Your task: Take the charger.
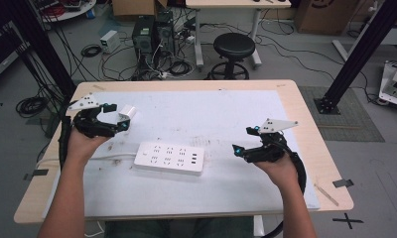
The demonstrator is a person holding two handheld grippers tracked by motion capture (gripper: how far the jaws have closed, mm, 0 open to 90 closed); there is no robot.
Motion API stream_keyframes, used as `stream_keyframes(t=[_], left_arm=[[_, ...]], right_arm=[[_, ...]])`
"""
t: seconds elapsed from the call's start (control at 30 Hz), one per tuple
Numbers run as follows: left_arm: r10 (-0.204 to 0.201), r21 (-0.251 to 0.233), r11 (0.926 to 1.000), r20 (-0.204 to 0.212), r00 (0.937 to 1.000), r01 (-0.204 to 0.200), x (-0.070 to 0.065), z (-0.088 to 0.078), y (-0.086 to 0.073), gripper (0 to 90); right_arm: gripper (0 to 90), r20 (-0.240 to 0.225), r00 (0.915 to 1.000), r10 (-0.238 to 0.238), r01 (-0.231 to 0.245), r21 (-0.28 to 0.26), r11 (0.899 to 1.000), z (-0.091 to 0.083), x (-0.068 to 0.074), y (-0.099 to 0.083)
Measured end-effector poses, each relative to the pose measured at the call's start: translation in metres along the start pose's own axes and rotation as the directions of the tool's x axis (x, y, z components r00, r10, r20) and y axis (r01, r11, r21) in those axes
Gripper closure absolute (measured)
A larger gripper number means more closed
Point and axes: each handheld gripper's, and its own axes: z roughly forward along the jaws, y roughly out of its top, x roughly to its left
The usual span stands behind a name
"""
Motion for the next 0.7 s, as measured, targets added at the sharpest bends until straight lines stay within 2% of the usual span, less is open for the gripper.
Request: stream_keyframes(t=[0.1, 0.13, 0.2, 0.23, 0.27, 0.3, 0.33, 0.4, 0.43, 0.5, 0.53, 0.57, 0.6, 0.63, 0.7], left_arm=[[-0.019, 0.007, 0.9998, -0.010, 0.9998, 0.019, 0.008, 0.006, 0.003, 11.3], [-0.036, 0.046, 0.9983, -0.032, 0.9988, 0.037, 0.017, 0.017, 0.004, 11.3], [-0.036, 0.046, 0.9983, -0.032, 0.9988, 0.037, 0.017, 0.017, 0.004, 11.3], [-0.060, 0.064, 0.9959, -0.062, 0.9962, 0.064, 0.028, 0.029, 0.002, 11.3], [-0.073, 0.071, 0.9944, -0.070, 0.9949, 0.078, 0.031, 0.033, 0.001, 11.3], [-0.073, 0.071, 0.9944, -0.070, 0.9949, 0.078, 0.031, 0.033, 0.001, 11.3], [-0.090, 0.093, 0.9908, -0.089, 0.9920, 0.098, 0.037, 0.039, -0.002, 11.3], [-0.090, 0.093, 0.9908, -0.089, 0.9920, 0.098, 0.037, 0.039, -0.002, 11.3], [-0.105, 0.120, 0.9859, -0.103, 0.9892, 0.117, 0.042, 0.045, -0.004, 11.3], [-0.097, 0.150, 0.9819, -0.128, 0.9870, 0.116, 0.047, 0.050, -0.004, 11.3], [-0.097, 0.150, 0.9819, -0.128, 0.9870, 0.116, 0.047, 0.050, -0.004, 11.3], [-0.098, 0.163, 0.9788, -0.157, 0.9827, 0.124, 0.053, 0.053, -0.005, 11.3], [-0.128, 0.157, 0.9756, -0.168, 0.9776, 0.154, 0.057, 0.057, -0.008, 11.3], [-0.138, 0.164, 0.9722, -0.176, 0.9747, 0.167, 0.061, 0.060, -0.011, 11.3], [-0.138, 0.164, 0.9722, -0.176, 0.9747, 0.167, 0.061, 0.060, -0.011, 11.3]], right_arm=[[17.0, 0.000, 1.0000, -0.006, 0.006, 0.011, 1.000, 0.001, 0.001, 0.000], [17.1, -0.001, 1.0000, -0.005, 0.005, 0.006, 1.000, 0.001, 0.002, 0.000], [17.1, 0.000, 1.0000, -0.003, 0.003, 0.009, 1.000, 0.001, 0.002, 0.000], [17.0, 0.003, 1.0000, -0.004, 0.004, 0.009, 1.000, 0.000, 0.002, 0.000], [17.0, 0.002, 0.9999, -0.010, 0.010, 0.004, 1.000, 0.000, 0.001, 0.000], [17.0, 0.002, 0.9999, -0.010, 0.010, 0.004, 1.000, 0.000, 0.001, 0.000], [17.0, 0.004, 1.0000, -0.002, 0.002, 0.005, 1.000, 0.000, 0.001, -0.001], [17.0, 0.007, 1.0000, -0.004, 0.004, 0.005, 1.000, 0.000, 0.001, -0.001], [17.0, 0.008, 1.0000, 0.000, 0.000, 0.011, 1.000, 0.000, 0.001, -0.001], [17.0, 0.011, 0.9999, 0.006, -0.006, 0.014, 1.000, 0.001, 0.001, -0.002], [17.0, 0.011, 0.9999, 0.006, -0.006, 0.014, 1.000, 0.001, 0.001, -0.002], [17.0, 0.009, 1.0000, 0.002, -0.002, 0.011, 1.000, 0.002, 0.001, -0.003], [17.0, 0.011, 0.9999, 0.007, -0.008, 0.016, 1.000, 0.002, 0.001, -0.003], [17.0, 0.011, 0.9999, 0.006, -0.007, 0.016, 1.000, 0.002, 0.001, -0.004], [17.0, 0.011, 0.9999, 0.006, -0.006, 0.016, 1.000, 0.003, 0.001, -0.004]])
